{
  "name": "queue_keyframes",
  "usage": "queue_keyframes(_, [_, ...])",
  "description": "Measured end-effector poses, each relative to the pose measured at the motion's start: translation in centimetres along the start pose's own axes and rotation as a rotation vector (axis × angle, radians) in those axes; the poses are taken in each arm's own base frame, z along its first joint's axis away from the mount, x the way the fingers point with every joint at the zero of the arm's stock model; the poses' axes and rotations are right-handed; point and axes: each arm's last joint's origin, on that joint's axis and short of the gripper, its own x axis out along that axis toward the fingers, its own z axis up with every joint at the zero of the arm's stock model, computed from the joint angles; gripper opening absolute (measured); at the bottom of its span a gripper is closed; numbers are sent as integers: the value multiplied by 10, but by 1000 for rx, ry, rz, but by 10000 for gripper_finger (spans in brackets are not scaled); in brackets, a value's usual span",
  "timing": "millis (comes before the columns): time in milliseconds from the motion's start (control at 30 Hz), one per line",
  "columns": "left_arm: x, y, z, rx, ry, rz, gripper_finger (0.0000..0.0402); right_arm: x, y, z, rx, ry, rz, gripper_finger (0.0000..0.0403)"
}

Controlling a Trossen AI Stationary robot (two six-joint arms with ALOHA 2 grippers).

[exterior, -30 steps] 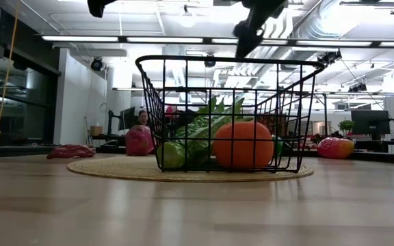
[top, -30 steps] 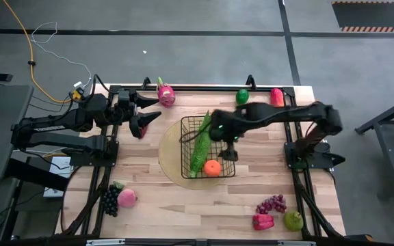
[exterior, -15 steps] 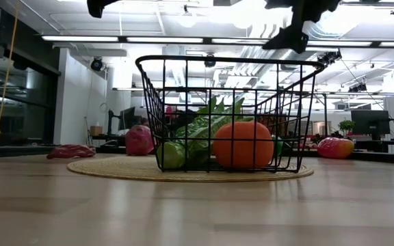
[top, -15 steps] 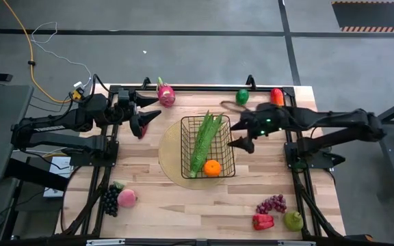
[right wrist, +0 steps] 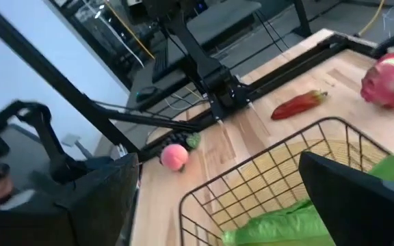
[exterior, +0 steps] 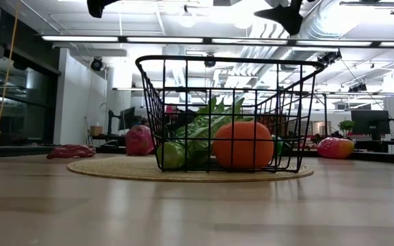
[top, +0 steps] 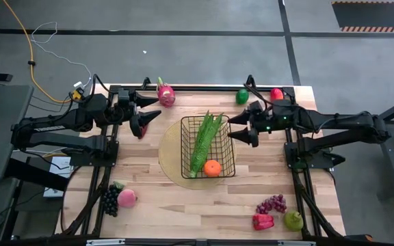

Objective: Build produce basket
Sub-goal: Put the lime into the wire basket

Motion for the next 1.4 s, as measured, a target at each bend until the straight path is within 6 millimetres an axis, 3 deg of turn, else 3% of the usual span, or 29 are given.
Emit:
queue_keyframes(500, [0,0,0,0,2,-8,284,0,4,9,-12,-101,20,392])
queue_keyframes(900, [0,0,0,34,1,-1,284,-2,-4,12,105,-241,-194,392])
queue_keyframes(1000, [0,0,0,34,0,0,284,-4,-15,14,181,-249,-322,392])
queue_keyframes(1200, [0,1,0,33,-7,26,284,-22,-51,30,344,-142,-740,392])
queue_keyframes(1400, [0,1,0,27,-9,35,284,-20,-106,43,418,-42,-1037,392])
